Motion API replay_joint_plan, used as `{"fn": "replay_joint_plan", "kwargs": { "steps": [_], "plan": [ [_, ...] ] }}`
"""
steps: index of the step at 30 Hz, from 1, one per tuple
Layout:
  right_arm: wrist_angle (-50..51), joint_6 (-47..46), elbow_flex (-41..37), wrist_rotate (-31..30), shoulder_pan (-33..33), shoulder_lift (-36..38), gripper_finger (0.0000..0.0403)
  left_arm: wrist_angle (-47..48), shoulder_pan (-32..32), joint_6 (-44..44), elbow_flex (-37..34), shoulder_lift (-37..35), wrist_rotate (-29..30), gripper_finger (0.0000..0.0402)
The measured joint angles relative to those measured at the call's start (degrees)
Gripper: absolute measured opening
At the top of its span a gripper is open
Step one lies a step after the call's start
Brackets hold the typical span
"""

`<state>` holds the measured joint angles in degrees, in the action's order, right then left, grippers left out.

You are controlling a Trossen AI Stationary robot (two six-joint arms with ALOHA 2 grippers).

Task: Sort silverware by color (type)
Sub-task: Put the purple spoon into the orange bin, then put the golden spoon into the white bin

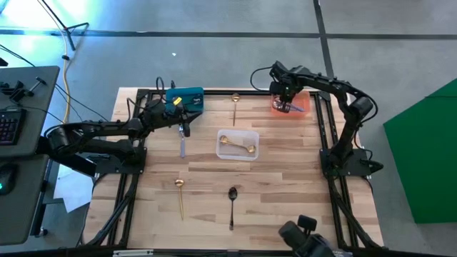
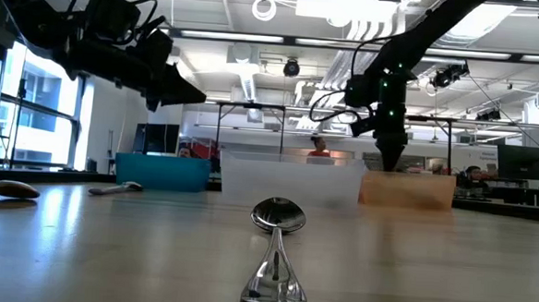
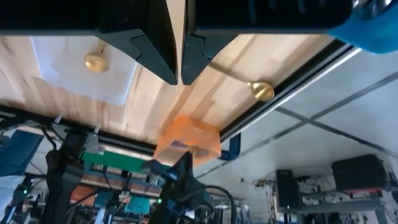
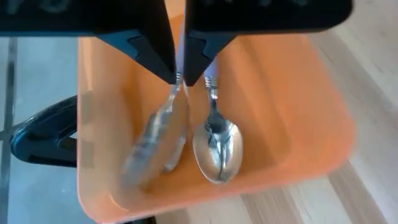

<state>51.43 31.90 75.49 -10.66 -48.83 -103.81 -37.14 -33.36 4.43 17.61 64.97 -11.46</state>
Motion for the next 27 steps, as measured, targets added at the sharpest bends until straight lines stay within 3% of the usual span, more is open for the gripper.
{"fn": "replay_joint_plan", "kwargs": {
  "steps": [7, 10, 13, 19, 24, 27],
  "plan": [
    [1.8, -4.0, 4.3, -2.8, 3.0, 1.3, 0.0069, 4.5, 0.6, 0.0, 0.0, 0.0, 0.0, 0.0012],
    [1.3, -4.8, 4.7, -1.4, 5.8, 4.2, 0.0046, 6.1, 1.9, -0.9, 0.0, -0.1, 0.0, 0.0012],
    [0.1, -8.9, 4.2, 6.0, 8.7, 7.0, 0.0009, 7.3, 3.1, -2.0, 0.0, -1.5, 0.3, 0.0012],
    [-12.1, -17.3, -3.8, 13.3, 16.8, 11.1, 0.002, 10.2, 4.7, 0.6, 0.0, -4.5, 4.5, 0.0012],
    [-26.8, -18.1, -11.9, 16.2, 22.7, 13.4, 0.002, 17.1, 7.2, 1.8, 0.0, -5.5, 9.7, 0.0012],
    [-36.0, -19.8, -16.0, 21.2, 23.6, 14.0, 0.0009, 21.3, 9.5, 2.7, 0.5, -6.2, 12.6, 0.0012]
  ]
}}
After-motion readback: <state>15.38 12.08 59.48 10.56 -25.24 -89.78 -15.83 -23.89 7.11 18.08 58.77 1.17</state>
